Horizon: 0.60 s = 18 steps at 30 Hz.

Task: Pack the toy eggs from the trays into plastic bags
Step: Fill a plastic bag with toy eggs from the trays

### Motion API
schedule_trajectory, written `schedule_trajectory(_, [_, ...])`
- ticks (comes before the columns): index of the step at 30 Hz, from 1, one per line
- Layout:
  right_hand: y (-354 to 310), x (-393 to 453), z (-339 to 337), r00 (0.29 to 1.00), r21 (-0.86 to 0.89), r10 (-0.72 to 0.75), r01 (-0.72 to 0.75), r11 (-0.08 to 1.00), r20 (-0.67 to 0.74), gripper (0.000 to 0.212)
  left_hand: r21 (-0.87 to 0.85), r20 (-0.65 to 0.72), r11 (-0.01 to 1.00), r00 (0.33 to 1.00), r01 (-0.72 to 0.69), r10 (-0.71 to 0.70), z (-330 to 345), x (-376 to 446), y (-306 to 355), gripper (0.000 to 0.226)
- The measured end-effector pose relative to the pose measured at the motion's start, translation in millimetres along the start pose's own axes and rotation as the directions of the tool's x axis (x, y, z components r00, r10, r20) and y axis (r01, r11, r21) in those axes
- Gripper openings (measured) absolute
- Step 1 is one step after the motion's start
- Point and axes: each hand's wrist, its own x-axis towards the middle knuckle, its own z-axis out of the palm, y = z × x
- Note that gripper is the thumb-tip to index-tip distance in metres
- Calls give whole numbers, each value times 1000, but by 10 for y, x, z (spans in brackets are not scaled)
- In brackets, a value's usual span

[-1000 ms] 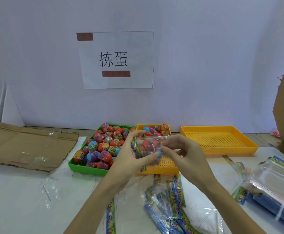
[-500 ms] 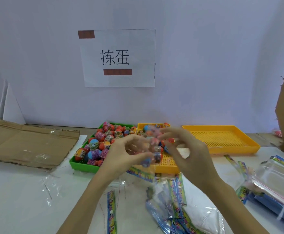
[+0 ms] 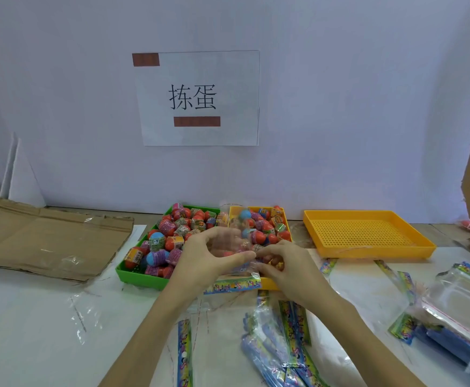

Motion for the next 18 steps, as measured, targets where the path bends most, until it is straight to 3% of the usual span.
schedule_trajectory(2, [33, 1, 4, 1000, -23, -5, 5, 1000, 20, 24, -43, 28, 999, 1000, 11, -10, 10, -11, 6, 51])
schedule_trajectory(4, [54, -15, -7, 999, 14, -8, 9, 1000, -44, 18, -72, 30, 997, 1000, 7, -5, 27, -23, 24, 49])
schedule_trajectory(8, [50, -48, -170, 962, 291, 86, -7, 957, -258, 13, -102, 29, 995, 999, -9, 12, 81, -40, 47, 40])
schedule_trajectory(12, [-54, -119, -441, 945, 710, 167, 89, 699, -282, 20, -69, 42, 997, 999, -30, 33, 136, -65, 56, 41])
schedule_trajectory(16, [-294, -270, -579, 941, 828, 23, 286, 482, -338, 28, 108, 52, 985, 991, -131, 126, 202, -87, 32, 47])
schedule_trajectory(18, [-411, -329, -548, 933, 819, -66, 343, 460, -354, 28, 138, 53, 980, 989, -145, 139, 232, -98, 23, 51])
